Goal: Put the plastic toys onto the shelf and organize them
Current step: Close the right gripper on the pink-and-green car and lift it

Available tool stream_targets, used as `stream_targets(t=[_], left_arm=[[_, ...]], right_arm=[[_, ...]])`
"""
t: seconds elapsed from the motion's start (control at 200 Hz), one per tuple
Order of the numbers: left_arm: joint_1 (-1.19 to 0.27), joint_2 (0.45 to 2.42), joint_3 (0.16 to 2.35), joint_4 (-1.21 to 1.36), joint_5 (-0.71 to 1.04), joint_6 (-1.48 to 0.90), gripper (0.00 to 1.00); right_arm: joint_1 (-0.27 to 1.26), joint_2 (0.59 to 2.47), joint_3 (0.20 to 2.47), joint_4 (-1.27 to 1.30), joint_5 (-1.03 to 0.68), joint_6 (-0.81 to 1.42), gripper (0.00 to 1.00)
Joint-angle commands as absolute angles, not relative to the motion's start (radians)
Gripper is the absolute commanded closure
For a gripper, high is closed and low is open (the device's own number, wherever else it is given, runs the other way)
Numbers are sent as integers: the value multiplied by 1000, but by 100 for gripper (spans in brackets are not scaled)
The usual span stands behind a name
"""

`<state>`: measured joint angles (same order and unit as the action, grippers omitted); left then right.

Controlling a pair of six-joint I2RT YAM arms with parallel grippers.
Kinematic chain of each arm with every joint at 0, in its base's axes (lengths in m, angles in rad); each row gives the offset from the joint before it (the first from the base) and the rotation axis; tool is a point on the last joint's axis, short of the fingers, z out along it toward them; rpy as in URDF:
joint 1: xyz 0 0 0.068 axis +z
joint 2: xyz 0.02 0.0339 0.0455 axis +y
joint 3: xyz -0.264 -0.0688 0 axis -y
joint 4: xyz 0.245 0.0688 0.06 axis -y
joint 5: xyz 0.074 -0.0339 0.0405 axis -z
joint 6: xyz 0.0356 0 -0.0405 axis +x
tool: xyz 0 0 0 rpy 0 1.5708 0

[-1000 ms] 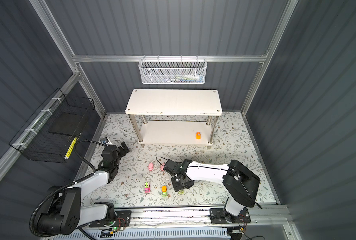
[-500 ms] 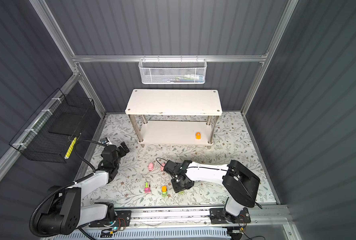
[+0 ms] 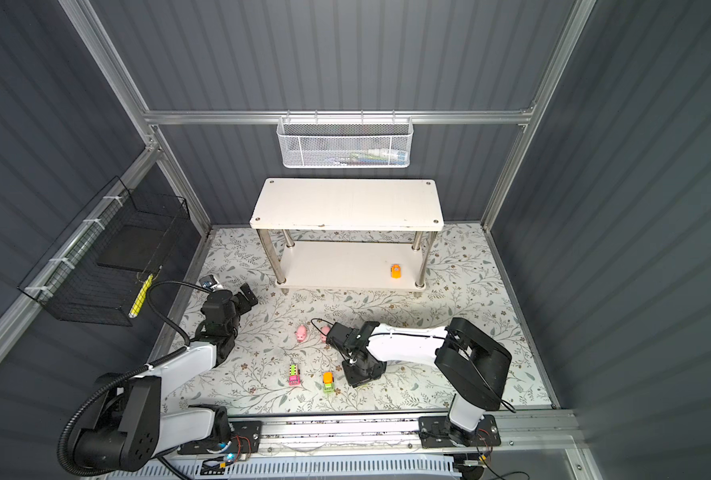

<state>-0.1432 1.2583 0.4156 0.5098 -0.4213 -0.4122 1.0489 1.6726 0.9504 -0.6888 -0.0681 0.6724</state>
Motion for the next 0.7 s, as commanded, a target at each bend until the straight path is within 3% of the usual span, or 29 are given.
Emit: stream_targets(t=[0.0, 0.39, 0.695], left_arm=[[-149, 1239, 402, 502, -438, -405, 0], [-149, 1236, 411, 494, -438, -403, 0], [-149, 1248, 413, 497, -435, -402, 0]], right_arm=[[1051, 1679, 955, -705, -57, 677, 65], [1031, 1573, 1024, -798, 41, 681, 66], [875, 1459, 1148, -782, 152, 627, 66]])
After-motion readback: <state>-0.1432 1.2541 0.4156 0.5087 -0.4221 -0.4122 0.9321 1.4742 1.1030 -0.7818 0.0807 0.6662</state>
